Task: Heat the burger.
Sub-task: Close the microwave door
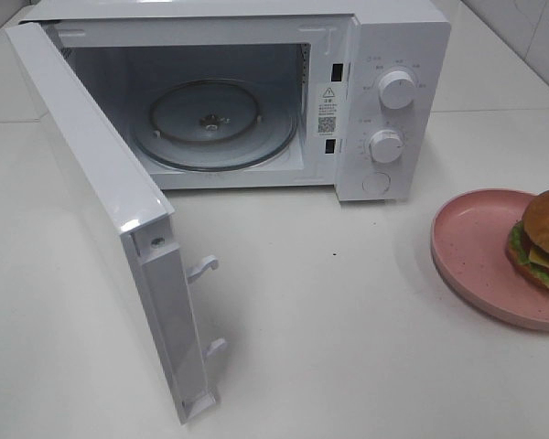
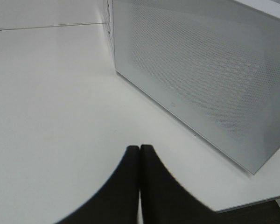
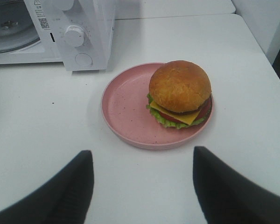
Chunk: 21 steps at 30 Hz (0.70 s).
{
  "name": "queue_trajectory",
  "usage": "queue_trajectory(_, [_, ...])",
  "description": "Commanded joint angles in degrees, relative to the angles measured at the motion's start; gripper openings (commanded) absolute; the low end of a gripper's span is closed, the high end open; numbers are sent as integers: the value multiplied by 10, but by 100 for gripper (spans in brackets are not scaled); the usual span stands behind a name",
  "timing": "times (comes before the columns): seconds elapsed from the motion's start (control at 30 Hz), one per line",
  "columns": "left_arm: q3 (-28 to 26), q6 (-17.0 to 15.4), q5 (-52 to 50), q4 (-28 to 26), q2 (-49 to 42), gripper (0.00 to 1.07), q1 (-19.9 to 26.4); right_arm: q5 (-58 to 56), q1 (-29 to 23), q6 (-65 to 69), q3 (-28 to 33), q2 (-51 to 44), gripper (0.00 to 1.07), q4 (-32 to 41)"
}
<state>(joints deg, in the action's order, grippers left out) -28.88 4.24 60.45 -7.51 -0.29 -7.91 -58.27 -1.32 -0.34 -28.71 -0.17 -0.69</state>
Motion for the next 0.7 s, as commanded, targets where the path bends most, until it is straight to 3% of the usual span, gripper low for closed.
queue_trajectory(0.03, [2,2,-10,-9,-4,0,1,10,-1,3,2,-15,60,-4])
queue_trajectory(0.37, [-3,7,-15,-8,-4,0,1,10,-1,3,2,-15,60,-4])
queue_trajectory(0.43, [-13,25,-37,-8,-4,0,1,10,-1,3,2,-15,60,-4])
queue_trajectory(0.5, [-14,64,-108,-8,1,0,1,10,-1,3,2,-15,60,-4])
queue_trajectory(0.57, [-10,78,-154,-8,19,0,1,10,-1,3,2,-15,60,-4])
queue_trajectory(0.7, [-3,76,-193,-8,68,0,1,10,-1,3,2,-15,60,-4])
